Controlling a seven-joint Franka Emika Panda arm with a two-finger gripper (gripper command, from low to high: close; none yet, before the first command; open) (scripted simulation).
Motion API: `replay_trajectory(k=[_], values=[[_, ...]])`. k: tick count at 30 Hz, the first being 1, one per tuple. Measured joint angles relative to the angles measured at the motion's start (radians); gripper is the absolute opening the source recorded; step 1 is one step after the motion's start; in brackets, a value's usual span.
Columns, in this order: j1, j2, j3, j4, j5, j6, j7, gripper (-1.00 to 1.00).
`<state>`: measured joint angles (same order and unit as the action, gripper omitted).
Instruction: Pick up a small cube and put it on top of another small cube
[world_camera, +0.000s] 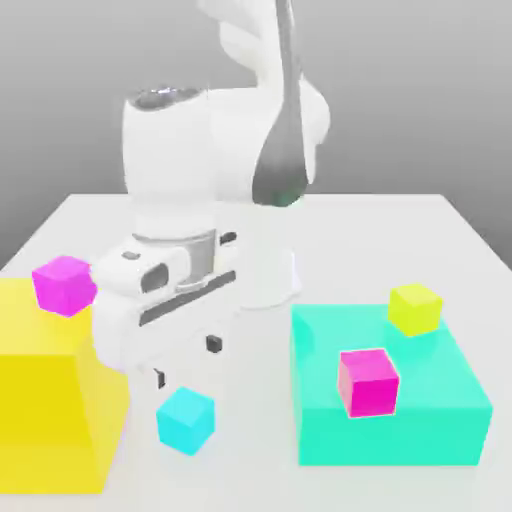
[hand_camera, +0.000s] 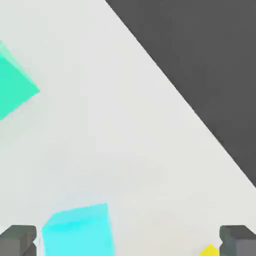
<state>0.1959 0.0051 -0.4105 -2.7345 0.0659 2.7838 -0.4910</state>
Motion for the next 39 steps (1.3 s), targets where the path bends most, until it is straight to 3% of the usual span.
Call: replay_trajectory(k=[3, 8, 9, 16, 23, 37, 39], values=[[-0.024, 0.092, 0.028, -0.015, 0.061, 0.062, -0.116, 0.00], [-0.159, 0.263, 0.205, 0.017, 0.246, 0.191, -0.264, 0.00], [-0.183, 0.287, 0.235, 0.022, 0.268, 0.210, -0.281, -1.00], [-0.191, 0.289, 0.242, 0.022, 0.267, 0.210, -0.281, -1.00], [-0.107, 0.072, 0.107, -0.020, 0.014, 0.042, -0.093, -1.00], [0.156, -0.206, 0.309, 0.178, -0.083, -0.430, -0.057, -1.00], [0.176, -0.202, 0.328, 0.185, -0.082, -0.433, -0.061, -1.00]])
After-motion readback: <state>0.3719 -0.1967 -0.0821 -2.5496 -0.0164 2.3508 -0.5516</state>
